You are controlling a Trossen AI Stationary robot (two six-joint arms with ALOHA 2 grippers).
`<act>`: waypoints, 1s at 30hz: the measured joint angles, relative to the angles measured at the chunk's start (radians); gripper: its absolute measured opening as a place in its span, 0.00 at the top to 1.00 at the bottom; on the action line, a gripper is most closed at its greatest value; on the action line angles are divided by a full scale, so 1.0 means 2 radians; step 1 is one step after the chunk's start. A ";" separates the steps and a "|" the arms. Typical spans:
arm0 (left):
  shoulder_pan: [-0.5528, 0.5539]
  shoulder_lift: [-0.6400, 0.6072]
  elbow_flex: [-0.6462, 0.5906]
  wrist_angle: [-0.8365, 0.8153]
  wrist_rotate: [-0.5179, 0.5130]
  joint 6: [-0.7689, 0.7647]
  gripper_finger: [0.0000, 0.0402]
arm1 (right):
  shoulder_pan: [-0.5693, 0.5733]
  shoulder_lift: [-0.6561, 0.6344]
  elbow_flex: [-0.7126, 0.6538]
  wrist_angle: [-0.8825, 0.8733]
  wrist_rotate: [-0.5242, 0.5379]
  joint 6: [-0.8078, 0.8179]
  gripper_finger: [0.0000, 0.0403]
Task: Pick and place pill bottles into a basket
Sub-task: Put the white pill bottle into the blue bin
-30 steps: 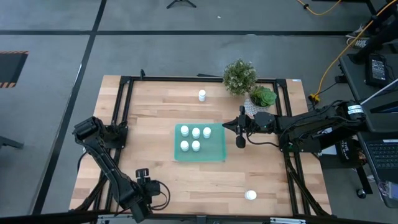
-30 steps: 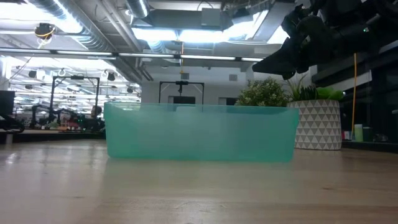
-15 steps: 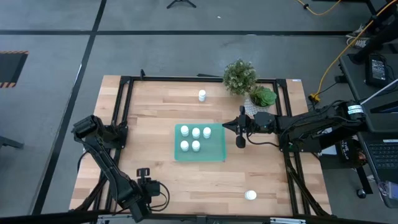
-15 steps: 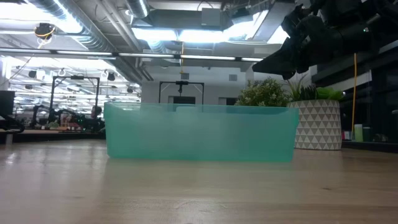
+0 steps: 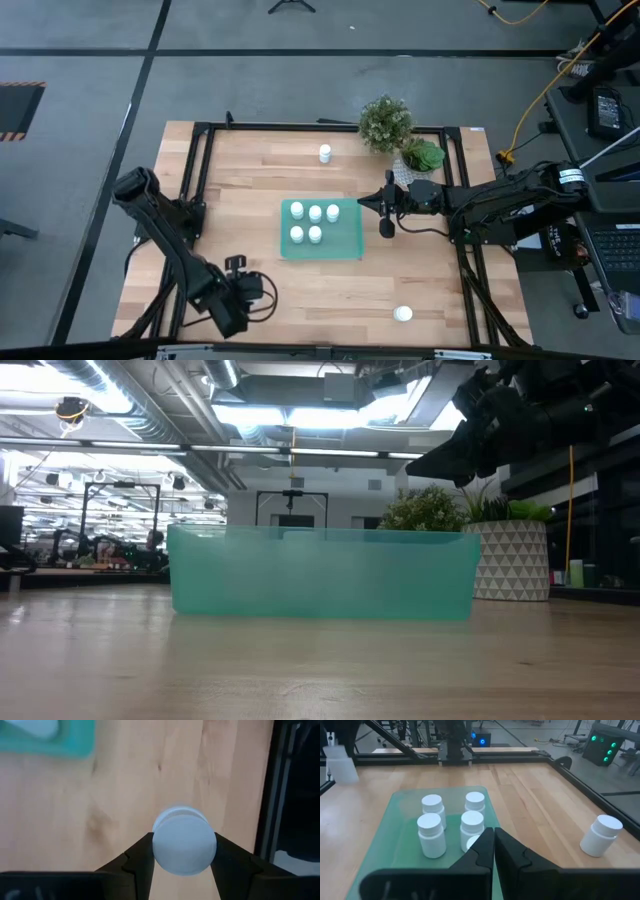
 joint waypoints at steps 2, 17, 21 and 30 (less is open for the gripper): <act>0.009 -0.011 0.000 0.000 -0.007 0.023 0.61 | 0.000 0.000 0.000 0.000 0.000 -0.007 0.96; 0.062 -0.049 0.000 0.012 -0.079 0.190 0.61 | 0.000 0.000 0.000 0.000 0.000 -0.009 0.96; 0.102 -0.053 0.000 0.027 -0.053 0.234 0.61 | 0.000 0.000 0.000 0.000 0.000 -0.010 0.96; 0.203 -0.053 0.000 0.115 0.027 0.396 0.61 | 0.000 0.000 0.000 0.013 0.000 -0.034 0.96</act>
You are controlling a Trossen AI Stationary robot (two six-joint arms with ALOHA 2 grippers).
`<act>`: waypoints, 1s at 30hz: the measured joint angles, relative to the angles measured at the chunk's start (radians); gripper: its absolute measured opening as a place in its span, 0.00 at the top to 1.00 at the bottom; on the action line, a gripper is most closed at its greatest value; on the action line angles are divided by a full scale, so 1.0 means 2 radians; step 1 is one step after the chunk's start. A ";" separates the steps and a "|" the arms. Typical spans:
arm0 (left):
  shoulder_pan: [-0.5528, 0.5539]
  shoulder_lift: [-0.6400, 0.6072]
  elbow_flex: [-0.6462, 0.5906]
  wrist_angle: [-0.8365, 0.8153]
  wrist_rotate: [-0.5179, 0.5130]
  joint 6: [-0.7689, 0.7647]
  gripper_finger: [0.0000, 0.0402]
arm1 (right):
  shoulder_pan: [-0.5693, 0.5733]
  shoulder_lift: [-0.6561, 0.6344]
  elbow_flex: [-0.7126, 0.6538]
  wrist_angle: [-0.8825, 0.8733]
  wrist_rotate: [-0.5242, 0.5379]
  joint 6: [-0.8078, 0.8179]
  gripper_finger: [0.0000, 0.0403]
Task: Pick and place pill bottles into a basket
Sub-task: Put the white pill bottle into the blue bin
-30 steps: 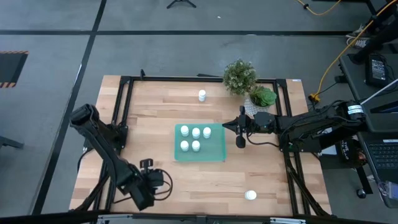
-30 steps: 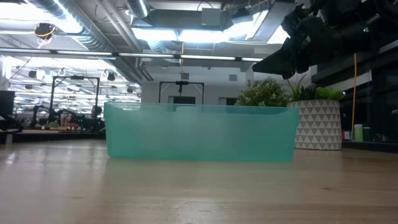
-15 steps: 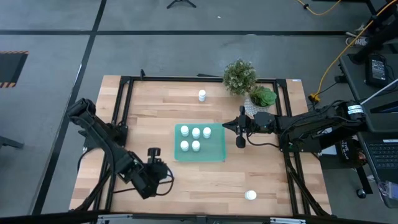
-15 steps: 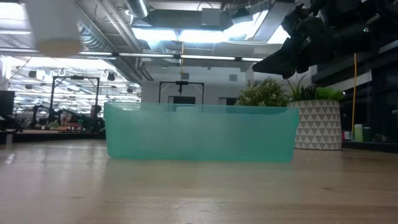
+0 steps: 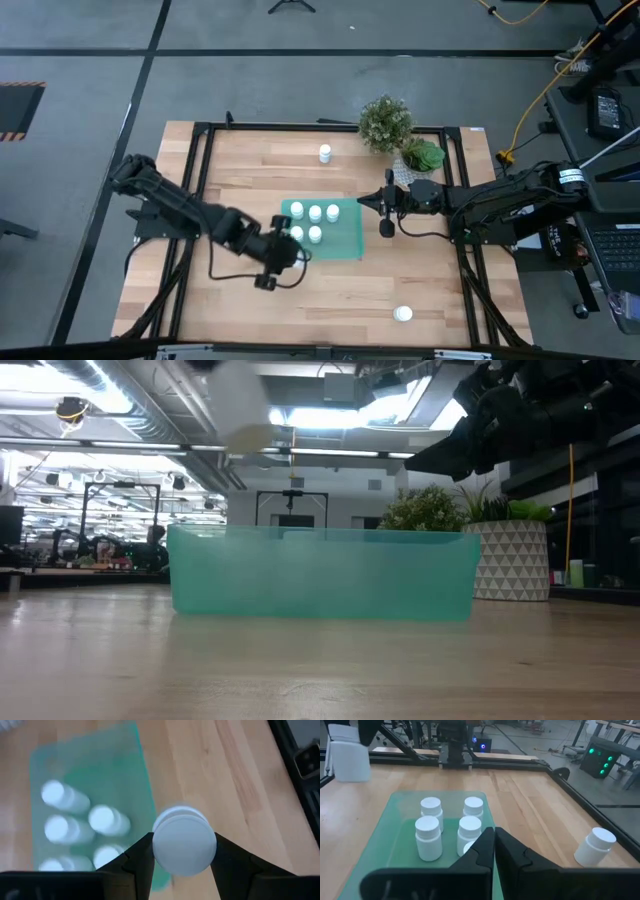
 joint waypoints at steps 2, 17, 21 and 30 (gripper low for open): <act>0.019 0.000 0.000 0.024 0.004 0.023 0.61 | 0.000 0.000 0.000 0.000 0.000 -0.001 0.96; 0.137 0.051 0.015 0.083 0.095 0.166 0.61 | 0.000 0.000 0.000 -0.002 0.000 0.015 0.96; 0.148 0.077 0.054 0.052 0.093 0.174 0.61 | 0.000 0.000 0.000 -0.003 0.000 0.015 0.96; 0.152 0.157 0.155 -0.042 0.094 0.210 0.61 | 0.000 0.000 0.000 -0.006 0.000 0.015 0.96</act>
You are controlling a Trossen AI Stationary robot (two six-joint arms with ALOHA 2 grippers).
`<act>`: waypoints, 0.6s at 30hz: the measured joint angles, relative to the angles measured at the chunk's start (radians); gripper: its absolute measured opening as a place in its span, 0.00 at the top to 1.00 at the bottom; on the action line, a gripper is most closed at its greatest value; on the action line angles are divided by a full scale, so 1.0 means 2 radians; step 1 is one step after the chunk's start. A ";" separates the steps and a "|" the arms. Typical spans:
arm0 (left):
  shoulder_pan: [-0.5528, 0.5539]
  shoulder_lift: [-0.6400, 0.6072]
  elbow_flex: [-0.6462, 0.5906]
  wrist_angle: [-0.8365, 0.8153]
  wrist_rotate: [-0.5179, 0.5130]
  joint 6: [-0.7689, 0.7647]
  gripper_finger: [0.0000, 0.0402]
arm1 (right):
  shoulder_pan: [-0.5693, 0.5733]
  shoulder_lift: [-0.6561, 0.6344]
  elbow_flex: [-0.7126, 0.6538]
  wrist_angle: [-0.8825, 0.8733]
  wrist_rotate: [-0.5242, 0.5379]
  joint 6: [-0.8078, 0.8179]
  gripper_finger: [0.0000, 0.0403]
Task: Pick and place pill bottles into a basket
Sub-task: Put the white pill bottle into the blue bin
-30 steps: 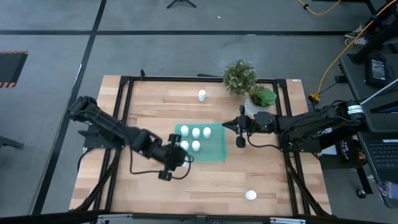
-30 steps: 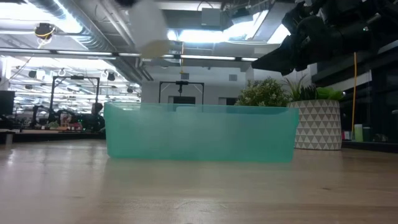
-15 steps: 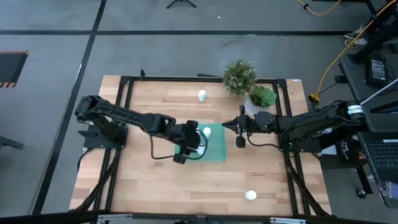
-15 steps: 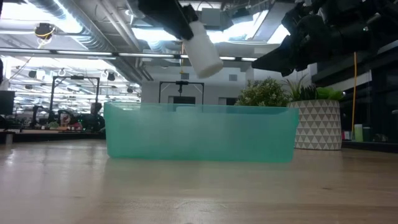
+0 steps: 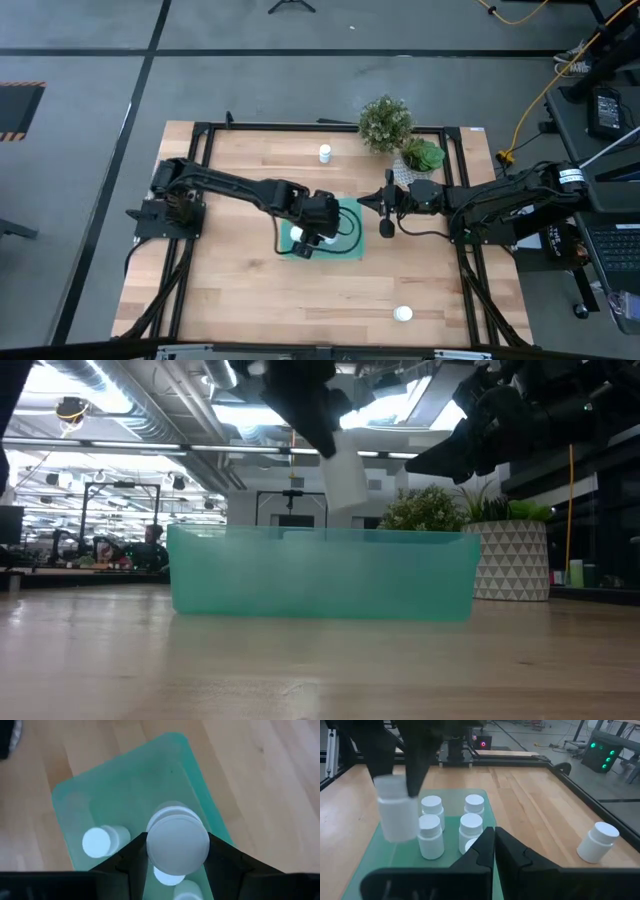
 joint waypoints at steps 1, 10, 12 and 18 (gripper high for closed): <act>0.001 0.008 0.009 -0.010 0.000 0.001 0.61 | 0.000 0.000 0.000 0.000 0.000 0.000 0.96; 0.006 0.053 0.044 -0.035 -0.003 0.023 0.61 | 0.000 0.000 0.000 -0.001 0.000 -0.002 0.96; 0.006 0.059 0.044 -0.034 -0.007 0.023 0.61 | 0.000 0.000 0.000 -0.001 0.000 -0.002 0.96; 0.007 0.074 0.044 -0.026 -0.009 0.038 0.61 | 0.000 0.000 0.000 -0.001 0.000 -0.002 0.96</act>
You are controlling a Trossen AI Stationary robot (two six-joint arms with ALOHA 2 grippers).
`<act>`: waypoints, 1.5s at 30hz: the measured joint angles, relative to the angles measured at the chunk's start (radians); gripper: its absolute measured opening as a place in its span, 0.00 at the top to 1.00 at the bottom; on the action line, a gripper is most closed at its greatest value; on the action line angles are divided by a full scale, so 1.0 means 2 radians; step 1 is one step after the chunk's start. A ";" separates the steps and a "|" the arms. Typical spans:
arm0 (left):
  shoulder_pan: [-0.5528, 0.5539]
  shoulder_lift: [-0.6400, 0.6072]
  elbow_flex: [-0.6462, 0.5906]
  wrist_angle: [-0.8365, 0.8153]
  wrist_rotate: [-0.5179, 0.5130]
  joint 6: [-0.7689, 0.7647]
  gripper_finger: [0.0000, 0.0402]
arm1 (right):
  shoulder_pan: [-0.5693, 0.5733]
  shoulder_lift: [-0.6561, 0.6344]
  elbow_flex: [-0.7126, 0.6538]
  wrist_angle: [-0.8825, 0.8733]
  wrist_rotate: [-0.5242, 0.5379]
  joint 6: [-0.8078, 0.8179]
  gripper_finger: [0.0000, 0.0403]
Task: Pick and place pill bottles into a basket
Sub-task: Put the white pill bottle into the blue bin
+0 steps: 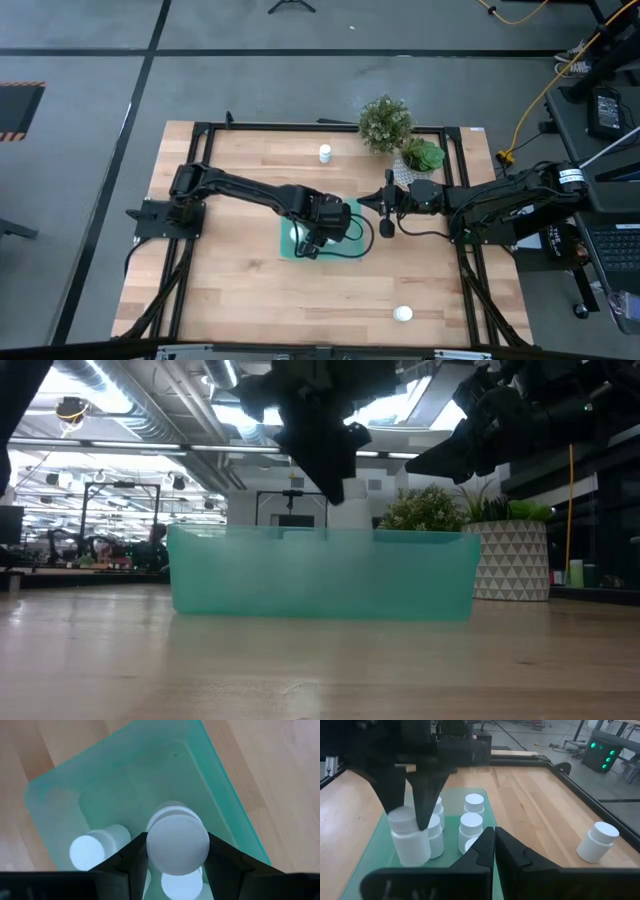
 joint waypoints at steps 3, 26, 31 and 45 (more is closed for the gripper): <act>0.003 0.009 0.000 0.000 -0.011 0.000 0.61 | 0.000 0.000 0.000 0.000 0.000 0.000 0.96; 0.009 0.022 -0.019 0.030 -0.016 -0.002 0.61 | 0.000 0.000 0.000 0.000 0.000 0.000 0.96; 0.009 0.036 -0.019 0.031 -0.016 -0.002 0.61 | 0.000 0.000 0.000 -0.002 0.000 0.000 0.96; 0.007 0.035 -0.019 0.027 -0.019 -0.022 0.49 | 0.000 0.000 0.000 -0.005 0.000 0.000 0.96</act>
